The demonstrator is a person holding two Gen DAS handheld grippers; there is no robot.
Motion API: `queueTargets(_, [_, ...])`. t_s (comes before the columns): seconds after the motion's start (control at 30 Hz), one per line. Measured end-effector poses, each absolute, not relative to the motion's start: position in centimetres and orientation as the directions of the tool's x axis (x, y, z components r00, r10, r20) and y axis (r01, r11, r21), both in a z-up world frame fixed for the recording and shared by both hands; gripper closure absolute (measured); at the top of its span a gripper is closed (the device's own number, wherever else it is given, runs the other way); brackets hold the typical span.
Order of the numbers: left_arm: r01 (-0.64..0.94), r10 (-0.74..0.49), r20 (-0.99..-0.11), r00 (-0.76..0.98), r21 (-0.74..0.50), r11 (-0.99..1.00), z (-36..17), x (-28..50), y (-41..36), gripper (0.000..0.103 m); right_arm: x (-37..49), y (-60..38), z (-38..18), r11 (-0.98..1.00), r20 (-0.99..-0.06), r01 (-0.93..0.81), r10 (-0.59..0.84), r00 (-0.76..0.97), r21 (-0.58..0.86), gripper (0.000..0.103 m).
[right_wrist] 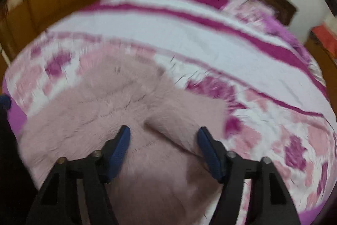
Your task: Fold small clothes
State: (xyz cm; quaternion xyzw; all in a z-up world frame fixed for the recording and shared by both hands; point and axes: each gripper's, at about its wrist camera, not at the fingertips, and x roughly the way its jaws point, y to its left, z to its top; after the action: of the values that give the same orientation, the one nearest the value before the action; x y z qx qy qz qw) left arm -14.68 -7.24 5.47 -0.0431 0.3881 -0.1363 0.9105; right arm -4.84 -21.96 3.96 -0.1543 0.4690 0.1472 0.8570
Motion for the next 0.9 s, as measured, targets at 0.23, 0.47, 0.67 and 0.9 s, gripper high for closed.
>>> queueTargets(0.23, [0.212,-0.264,-0.701,0.662,-0.163,0.964,4.2,-15.3,-7.6,0.103,2.7,-30.8,3.6,0.968,-0.813,-0.081,-0.153,0.562,-0.238,0.091])
queueTargets(0.47, [0.206,-0.254,-0.685,0.683,-0.154,0.966,3.9,-15.7,-7.7,0.103,-1.0,-35.2,5.5,0.995,-0.809,0.003,-0.085,0.582,-0.103,0.089])
queueTargets(0.67, [0.204,-0.253,-0.682,0.686,-0.154,0.967,3.9,-15.8,-7.6,0.103,-10.4,-29.9,6.5,0.945,-0.734,-0.300,0.296,0.611,0.132,0.070])
queueTargets(0.9, [0.244,-0.324,-0.668,0.670,-0.215,0.946,3.7,-16.2,-7.1,0.103,-14.8,-27.5,0.2,0.947,-0.796,-0.318,0.226,0.562,0.045,0.070])
